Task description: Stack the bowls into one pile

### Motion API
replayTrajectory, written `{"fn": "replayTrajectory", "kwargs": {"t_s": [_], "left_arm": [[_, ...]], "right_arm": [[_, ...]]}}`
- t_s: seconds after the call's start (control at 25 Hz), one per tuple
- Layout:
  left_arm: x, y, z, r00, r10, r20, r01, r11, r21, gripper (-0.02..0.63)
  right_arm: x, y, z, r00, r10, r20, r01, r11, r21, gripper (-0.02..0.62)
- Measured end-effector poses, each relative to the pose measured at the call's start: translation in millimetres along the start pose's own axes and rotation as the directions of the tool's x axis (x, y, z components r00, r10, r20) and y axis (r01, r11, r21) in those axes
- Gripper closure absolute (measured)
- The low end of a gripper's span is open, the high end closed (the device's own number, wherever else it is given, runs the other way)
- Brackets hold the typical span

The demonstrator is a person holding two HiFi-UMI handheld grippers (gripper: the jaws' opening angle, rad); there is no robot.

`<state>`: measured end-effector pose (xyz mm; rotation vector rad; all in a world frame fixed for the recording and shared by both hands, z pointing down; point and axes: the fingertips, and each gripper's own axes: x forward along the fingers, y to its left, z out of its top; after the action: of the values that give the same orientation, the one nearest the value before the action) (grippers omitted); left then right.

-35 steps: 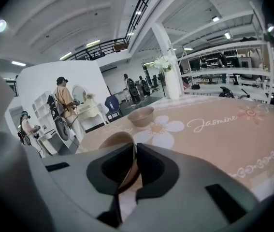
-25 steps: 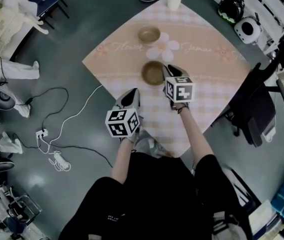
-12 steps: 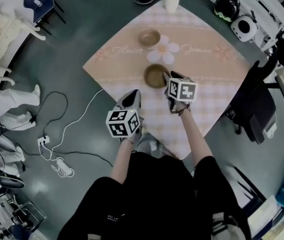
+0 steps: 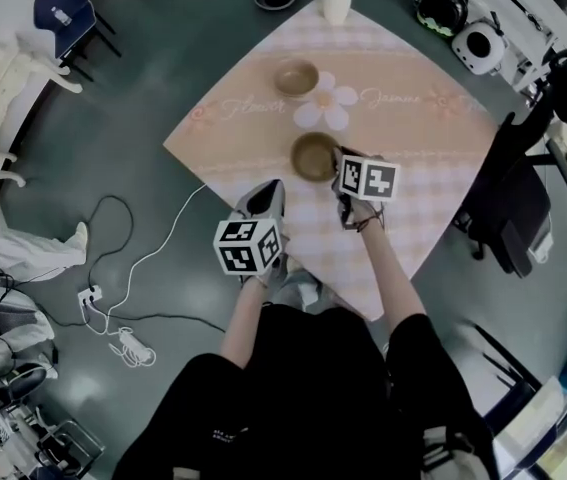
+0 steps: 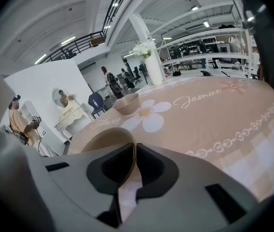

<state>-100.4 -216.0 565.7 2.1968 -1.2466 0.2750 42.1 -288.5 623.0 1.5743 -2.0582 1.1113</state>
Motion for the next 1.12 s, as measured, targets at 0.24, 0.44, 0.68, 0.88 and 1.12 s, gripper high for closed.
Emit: {"fn": "replayTrajectory", "kwargs": {"t_s": [0.24, 0.44, 0.68, 0.88, 1.12], "left_arm": [[2.8, 8.0, 1.3, 1.0, -0.004, -0.005, 0.004, 1.0, 0.004, 0.609], [6.3, 9.9, 6.7, 1.0, 0.003, 0.007, -0.003, 1.0, -0.009, 0.609], [15.1, 13.2, 19.8, 1.0, 0.013, 0.025, -0.012, 1.0, -0.023, 0.609], [24.7, 17.4, 28.6, 0.999, 0.019, 0.028, -0.018, 1.0, -0.023, 0.608], [38.6, 24.8, 41.5, 0.999, 0.017, 0.04, -0.016, 1.0, -0.021, 0.609]], "right_arm": [[-2.9, 0.2, 3.1, 1.0, 0.01, 0.007, -0.01, 1.0, 0.009, 0.581], [-6.9, 1.7, 17.1, 0.999, 0.041, 0.036, -0.043, 0.997, 0.06, 0.581], [-5.7, 3.0, 44.9, 0.995, 0.064, 0.071, -0.069, 0.994, 0.082, 0.581], [1.4, 4.2, 62.9, 0.992, 0.071, 0.102, -0.081, 0.992, 0.099, 0.581], [14.1, 7.6, 92.6, 0.984, 0.076, 0.162, -0.095, 0.989, 0.117, 0.581]]}}
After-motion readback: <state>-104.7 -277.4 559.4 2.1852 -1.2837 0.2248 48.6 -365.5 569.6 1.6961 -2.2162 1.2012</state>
